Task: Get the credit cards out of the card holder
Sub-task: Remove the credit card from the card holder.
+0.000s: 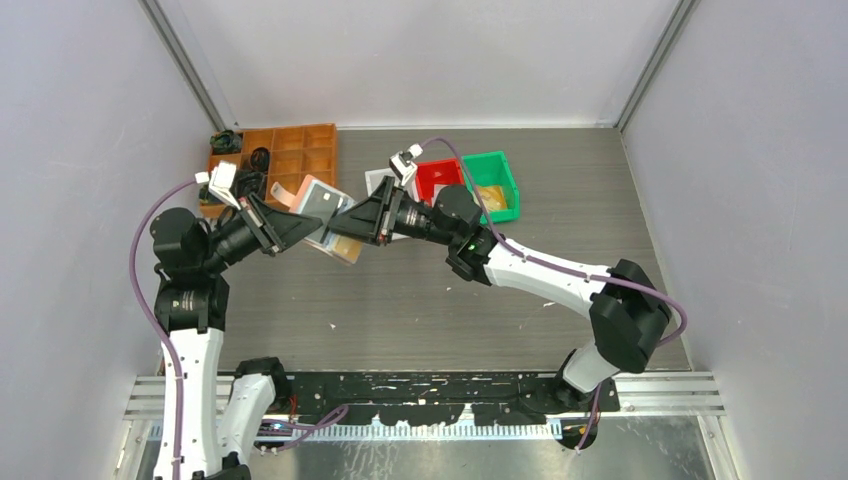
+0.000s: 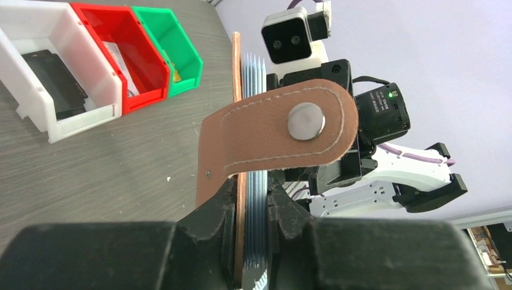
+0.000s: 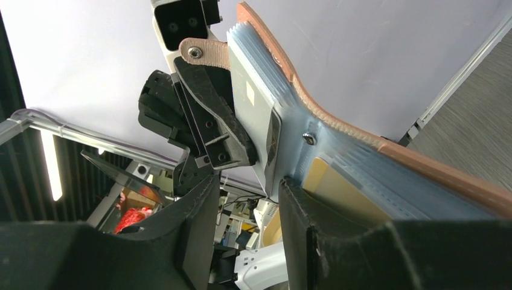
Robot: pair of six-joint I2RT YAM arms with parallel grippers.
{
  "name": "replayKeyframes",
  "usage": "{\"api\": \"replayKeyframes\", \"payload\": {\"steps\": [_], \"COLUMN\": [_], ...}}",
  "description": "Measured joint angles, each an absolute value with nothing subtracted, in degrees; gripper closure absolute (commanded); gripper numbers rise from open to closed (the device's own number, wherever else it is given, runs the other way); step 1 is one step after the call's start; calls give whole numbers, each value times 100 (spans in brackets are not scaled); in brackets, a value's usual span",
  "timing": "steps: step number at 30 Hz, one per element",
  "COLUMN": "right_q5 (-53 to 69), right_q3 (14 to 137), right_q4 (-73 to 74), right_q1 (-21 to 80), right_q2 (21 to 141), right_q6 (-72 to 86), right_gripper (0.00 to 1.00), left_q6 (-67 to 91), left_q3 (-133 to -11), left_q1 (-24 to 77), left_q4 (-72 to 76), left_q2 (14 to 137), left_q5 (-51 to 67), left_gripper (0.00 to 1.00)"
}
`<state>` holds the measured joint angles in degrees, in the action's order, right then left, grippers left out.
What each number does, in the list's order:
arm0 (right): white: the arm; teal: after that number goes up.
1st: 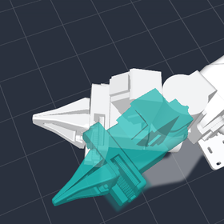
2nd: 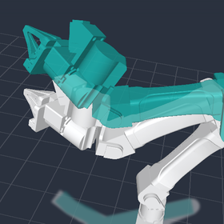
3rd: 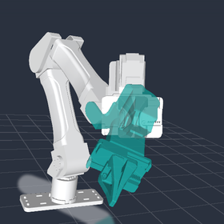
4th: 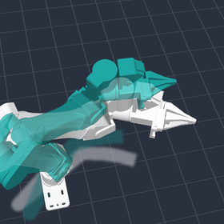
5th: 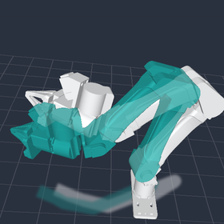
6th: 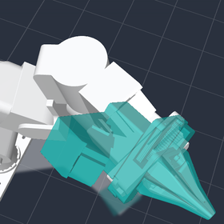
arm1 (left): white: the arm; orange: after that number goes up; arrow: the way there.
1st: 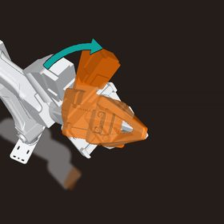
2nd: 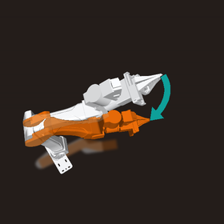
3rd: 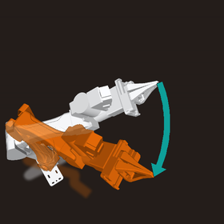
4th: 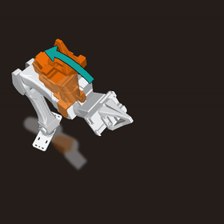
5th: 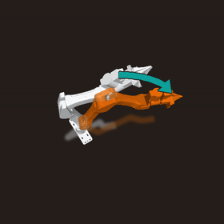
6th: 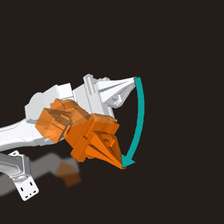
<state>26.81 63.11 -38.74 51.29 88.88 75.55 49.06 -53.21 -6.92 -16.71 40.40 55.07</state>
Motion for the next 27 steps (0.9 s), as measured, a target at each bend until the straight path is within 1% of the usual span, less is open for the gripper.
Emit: {"api": "replayKeyframes", "payload": {"steps": [2, 6, 8, 12, 16, 19, 24, 27], "right_q5": [2698, 2718, 2746, 2810, 2847, 2847, 2845, 2773], "right_q3": [6331, 6364, 6403, 6449, 6451, 6451, 6449, 6390], "right_q4": [-3911, -4003, -4080, -4241, -4294, -4329, -4377, -4449], "right_q1": [5129, 5129, 5131, 5131, 5133, 5133, 5127, 5111], "right_q2": [8917, 8941, 8997, 9129, 9179, 9179, 9177, 9133], "right_q6": [7594, 7690, 7758, 7911, 7985, 7996, 7992, 7977], "right_gripper": [56, 58, 62, 67, 69, 70, 70, 71], "left_q6": [4904, 4941, 5033, 5129, 5177, 5201, 5269, 5428], "left_q3": [-5301, -5157, -5035, -4890, -4845, -4842, -4845, -4845], "left_q1": [-701, -718, -729, -766, -768, -768, -786, -801], "left_q4": [-1608, -1295, -1028, -572, -397, -329, -274, -226], "left_q2": [4023, 3833, 3669, 3487, 3481, 3485, 3542, 3649], "left_q5": [5511, 5561, 5614, 5728, 5793, 5808, 5782, 5730], "left_gripper": [81, 72, 69, 66, 66, 68, 81, 85]}}
